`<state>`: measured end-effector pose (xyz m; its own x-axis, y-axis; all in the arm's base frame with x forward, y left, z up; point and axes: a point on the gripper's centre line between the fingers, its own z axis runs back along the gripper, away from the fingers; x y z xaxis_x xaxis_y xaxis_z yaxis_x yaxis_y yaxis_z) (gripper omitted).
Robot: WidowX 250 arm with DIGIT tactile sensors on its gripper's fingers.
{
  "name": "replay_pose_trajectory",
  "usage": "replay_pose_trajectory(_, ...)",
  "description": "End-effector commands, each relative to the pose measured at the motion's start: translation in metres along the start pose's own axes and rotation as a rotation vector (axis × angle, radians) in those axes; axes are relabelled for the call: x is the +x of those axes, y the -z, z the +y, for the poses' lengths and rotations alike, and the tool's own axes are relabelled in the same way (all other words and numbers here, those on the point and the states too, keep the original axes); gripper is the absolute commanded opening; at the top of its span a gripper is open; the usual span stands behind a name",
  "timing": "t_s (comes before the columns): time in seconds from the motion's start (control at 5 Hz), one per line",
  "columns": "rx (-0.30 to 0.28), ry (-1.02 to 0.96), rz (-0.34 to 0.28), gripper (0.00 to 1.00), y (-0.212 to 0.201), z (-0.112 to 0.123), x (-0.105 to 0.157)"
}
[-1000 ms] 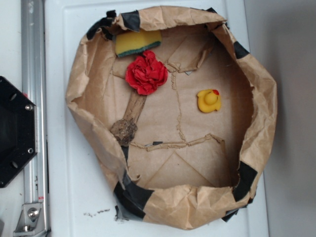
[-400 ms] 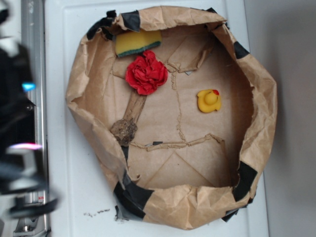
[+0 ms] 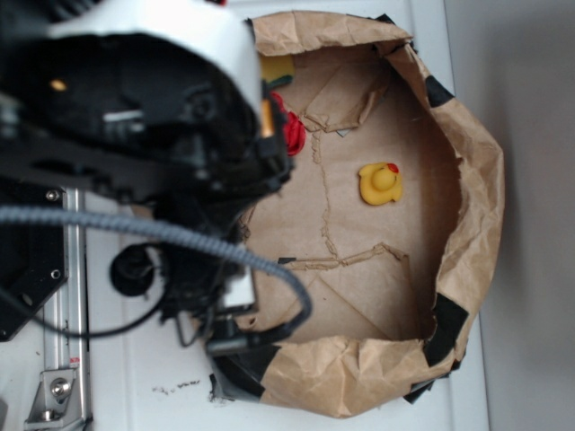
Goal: Grab the yellow duck.
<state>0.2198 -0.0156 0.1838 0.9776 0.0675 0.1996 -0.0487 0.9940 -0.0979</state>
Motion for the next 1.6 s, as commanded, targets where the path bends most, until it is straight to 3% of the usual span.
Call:
replay_pose_trajectory(0.0,-0.089,-0.025,0.065,1.00,0.048,0.024,0.043)
replay_pose_trajectory(0.2,-0.005,-0.063,0.074,1.00,0.042,0.025,0.042)
replay_pose_trajectory(1.0,-0.005,-0.063,0.074,1.00,0.042,0.025,0.042)
replay_pose_trajectory(1.2,0.013,0.014,-0.024,1.00,0.061,0.035,0.050)
replay_pose_trajectory(1.4,0.022,0.071,-0.064,1.00,0.082,0.039,0.052)
